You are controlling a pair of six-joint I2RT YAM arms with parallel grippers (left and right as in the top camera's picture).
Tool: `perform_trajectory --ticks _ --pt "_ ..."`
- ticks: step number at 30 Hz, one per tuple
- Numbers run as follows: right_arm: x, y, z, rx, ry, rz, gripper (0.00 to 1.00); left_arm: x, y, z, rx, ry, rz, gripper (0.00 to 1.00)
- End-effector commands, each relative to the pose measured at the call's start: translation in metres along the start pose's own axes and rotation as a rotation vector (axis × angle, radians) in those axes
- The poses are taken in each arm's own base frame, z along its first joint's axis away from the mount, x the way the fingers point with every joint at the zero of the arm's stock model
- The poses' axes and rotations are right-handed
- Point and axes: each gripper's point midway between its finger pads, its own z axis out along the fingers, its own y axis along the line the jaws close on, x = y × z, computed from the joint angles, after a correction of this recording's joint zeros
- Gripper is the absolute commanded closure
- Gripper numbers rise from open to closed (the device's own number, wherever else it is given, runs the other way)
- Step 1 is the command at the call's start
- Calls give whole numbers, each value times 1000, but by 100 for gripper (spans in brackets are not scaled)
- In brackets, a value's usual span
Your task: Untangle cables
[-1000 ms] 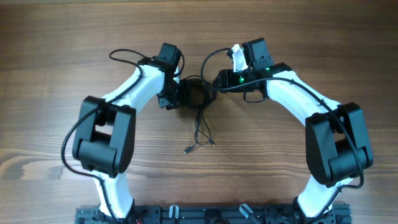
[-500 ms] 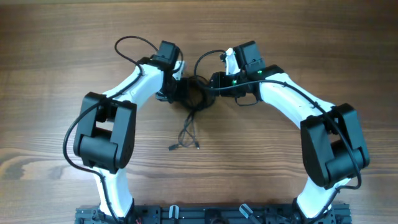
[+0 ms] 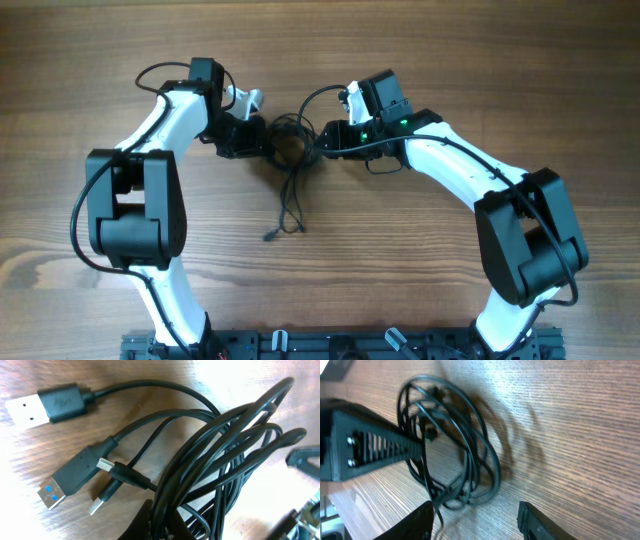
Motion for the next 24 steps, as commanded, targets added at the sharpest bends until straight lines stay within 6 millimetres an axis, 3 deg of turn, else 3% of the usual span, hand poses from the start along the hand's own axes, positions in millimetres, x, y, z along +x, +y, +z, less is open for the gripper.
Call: perform_trajectory --ticks 1,6,11,17,20,24 --pt "-6 2 4 -5 -11 39 44 3 -17 5 65 27 83 95" --pt "-15 -15 2 95 -65 38 46 4 -29 7 110 29 111 96" --pt "-14 -16 2 100 -61 66 46 2 -49 3 230 14 119 96" --pt "-4 4 4 -18 -2 117 53 -1 -73 -4 371 -15 179 96" --pt "-5 6 3 -26 -2 150 71 -1 -73 -4 376 -18 181 96" --pt "-9 32 0 -173 13 113 96 -1 -70 -3 357 -16 181 96"
